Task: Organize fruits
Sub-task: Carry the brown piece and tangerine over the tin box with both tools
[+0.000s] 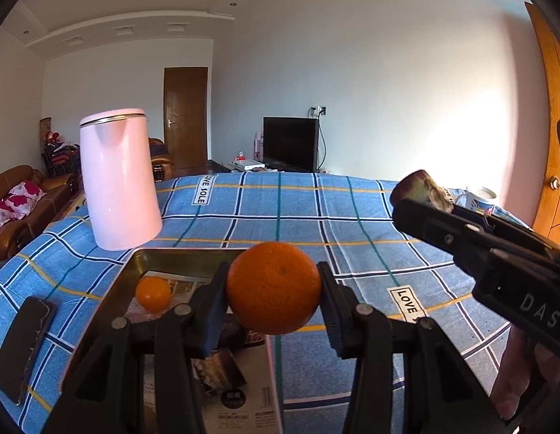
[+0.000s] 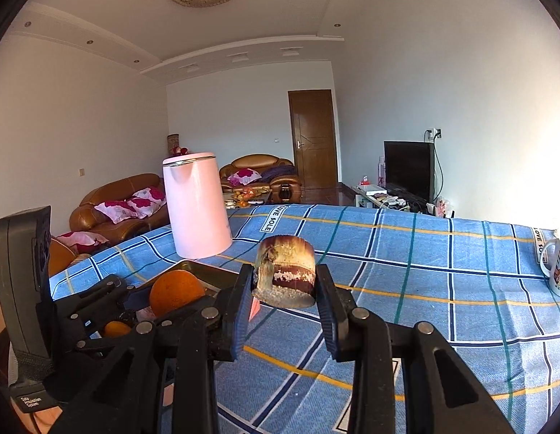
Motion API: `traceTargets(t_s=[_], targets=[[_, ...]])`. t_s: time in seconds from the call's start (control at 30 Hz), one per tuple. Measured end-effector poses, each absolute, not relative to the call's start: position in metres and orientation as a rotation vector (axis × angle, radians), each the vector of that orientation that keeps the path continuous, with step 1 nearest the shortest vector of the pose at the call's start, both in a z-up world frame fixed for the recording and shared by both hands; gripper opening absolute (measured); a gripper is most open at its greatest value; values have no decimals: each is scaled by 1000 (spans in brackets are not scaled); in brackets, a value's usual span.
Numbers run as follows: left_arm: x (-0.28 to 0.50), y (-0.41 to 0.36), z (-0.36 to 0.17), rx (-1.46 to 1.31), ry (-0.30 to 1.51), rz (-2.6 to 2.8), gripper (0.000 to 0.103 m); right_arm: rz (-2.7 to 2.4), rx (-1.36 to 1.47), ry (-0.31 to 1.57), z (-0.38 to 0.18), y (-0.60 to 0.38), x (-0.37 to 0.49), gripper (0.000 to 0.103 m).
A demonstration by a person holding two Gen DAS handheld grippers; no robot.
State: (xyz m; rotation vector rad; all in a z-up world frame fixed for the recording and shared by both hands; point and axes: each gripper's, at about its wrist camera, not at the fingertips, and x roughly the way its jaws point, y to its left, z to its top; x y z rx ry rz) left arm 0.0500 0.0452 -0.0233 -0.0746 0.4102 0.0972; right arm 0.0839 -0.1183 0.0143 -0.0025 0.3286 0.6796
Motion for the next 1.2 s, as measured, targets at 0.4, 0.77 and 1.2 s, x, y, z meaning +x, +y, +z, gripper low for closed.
traceTargets(t_s=[0.4,0.77,1.2], targets=[[42,87,-26,-102,426,186,48,757,-64,365,8,-67,86,36],[35,112,-31,-126,446,220,48,790,-105,399,0,-32,88,36],[44,127,-39,-126,496,234,48,792,-118,497,-16,-6,103,36]])
